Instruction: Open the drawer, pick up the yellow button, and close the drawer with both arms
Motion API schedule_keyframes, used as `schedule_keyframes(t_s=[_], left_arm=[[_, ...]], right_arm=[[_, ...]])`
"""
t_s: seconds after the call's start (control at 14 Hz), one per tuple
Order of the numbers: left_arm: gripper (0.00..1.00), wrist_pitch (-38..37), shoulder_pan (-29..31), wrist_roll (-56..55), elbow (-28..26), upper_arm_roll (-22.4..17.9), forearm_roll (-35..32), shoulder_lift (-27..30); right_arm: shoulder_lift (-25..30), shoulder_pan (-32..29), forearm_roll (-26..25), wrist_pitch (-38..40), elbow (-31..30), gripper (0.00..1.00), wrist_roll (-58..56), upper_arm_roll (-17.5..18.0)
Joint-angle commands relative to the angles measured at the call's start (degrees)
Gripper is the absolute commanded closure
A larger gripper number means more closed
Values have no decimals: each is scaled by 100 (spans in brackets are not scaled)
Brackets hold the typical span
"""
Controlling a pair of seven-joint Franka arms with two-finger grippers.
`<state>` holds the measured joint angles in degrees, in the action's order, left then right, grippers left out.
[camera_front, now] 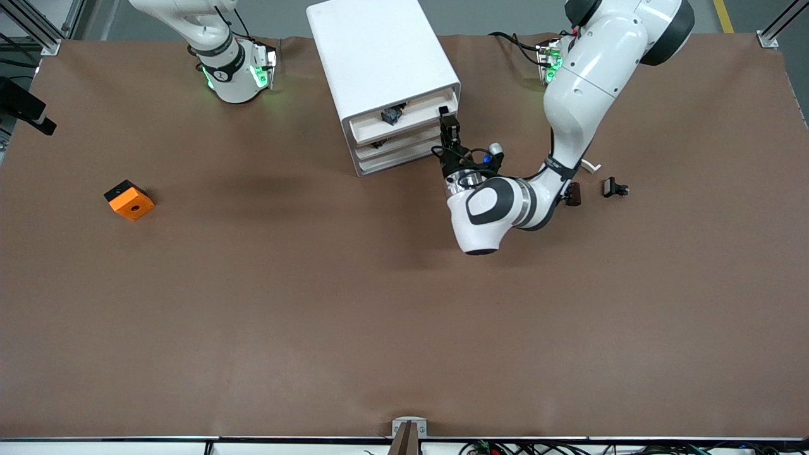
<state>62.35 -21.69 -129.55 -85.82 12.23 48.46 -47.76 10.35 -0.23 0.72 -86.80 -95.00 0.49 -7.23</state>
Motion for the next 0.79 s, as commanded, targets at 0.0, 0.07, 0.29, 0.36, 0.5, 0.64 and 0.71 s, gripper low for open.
schedule_keyframes(t_s=[0.0,0.07,0.29,0.36,0.5,0.64,0.71], left_arm=[[90,-82,209,-18,39,-36,-56,-5],[90,-82,253,-18,39,-36,-82,-5],[90,-82,341,-18,48,-36,-83,3],[90,-82,350,-27,65,-45,-74,3],[90,-82,429,-18,135,-45,-83,3],[90,-82,578,-27,144,-45,-91,12],[89,-82,657,-18,188,-45,-83,3]], right_arm=[[-33,-135,7,32,104,0,21,73],[-33,-135,7,32,104,0,21,73],[-33,-135,7,32,104,0,21,73],[-33,-135,16,32,104,0,30,73],[-77,-144,25,58,130,0,-5,64],[-339,-91,60,84,166,0,38,73],[-584,-39,16,76,235,0,12,108]])
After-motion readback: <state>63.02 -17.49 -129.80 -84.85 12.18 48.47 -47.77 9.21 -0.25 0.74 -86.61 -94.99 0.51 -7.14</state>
